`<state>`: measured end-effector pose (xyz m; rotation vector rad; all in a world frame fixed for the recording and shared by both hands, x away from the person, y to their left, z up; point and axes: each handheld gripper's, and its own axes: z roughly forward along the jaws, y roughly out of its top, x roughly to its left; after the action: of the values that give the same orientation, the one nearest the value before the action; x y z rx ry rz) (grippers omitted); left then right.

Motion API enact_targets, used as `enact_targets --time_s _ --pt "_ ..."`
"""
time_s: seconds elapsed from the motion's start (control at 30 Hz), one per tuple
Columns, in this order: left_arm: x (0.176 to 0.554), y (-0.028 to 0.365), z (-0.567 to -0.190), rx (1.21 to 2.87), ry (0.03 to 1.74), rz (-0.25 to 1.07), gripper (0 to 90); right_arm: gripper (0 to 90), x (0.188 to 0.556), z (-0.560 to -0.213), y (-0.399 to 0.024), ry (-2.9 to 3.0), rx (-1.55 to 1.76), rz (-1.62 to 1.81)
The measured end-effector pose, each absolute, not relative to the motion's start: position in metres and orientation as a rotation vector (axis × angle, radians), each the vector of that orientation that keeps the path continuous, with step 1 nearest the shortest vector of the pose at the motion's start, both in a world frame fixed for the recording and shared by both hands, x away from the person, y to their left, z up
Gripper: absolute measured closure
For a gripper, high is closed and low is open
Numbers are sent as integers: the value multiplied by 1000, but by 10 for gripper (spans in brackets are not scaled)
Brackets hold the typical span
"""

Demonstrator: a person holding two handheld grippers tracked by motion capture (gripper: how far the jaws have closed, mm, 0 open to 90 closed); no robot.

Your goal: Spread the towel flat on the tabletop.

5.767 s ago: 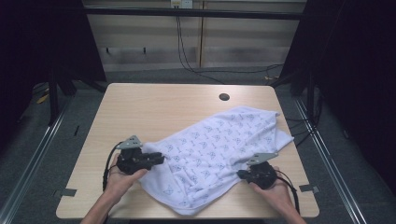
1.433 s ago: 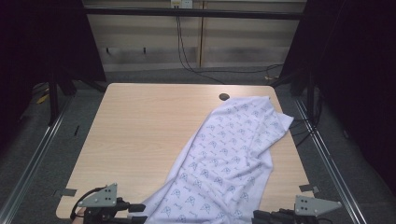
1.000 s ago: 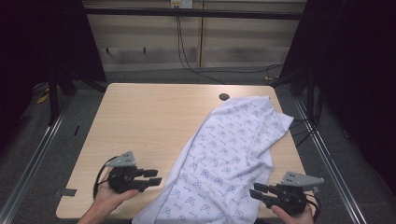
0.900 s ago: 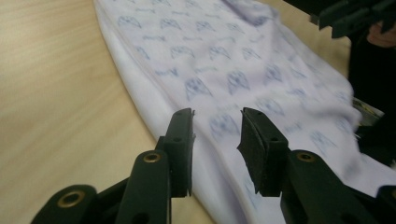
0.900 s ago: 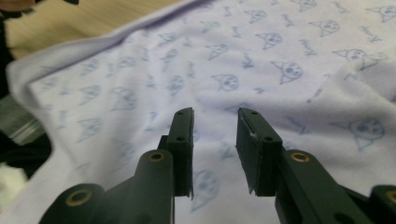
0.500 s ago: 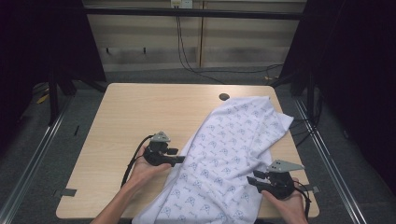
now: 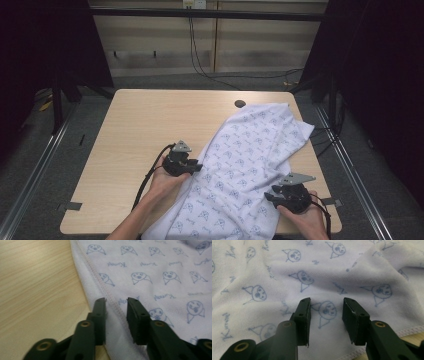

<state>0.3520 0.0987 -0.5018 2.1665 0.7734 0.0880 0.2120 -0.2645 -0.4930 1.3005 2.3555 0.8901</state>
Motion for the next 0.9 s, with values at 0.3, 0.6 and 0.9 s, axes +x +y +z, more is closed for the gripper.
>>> enact_targets --time_s 0.3,0.6,0.9 --pt "358 130 -495 2130 840 124 895 606 213 -493 -266 2360 1307 899" --pt "349 168 -495 2125 902 120 897 648 220 -493 -268 2364 1310 919" --pt "311 211 -496 2109 890 69 898 697 230 -494 -260 2388 1264 911"
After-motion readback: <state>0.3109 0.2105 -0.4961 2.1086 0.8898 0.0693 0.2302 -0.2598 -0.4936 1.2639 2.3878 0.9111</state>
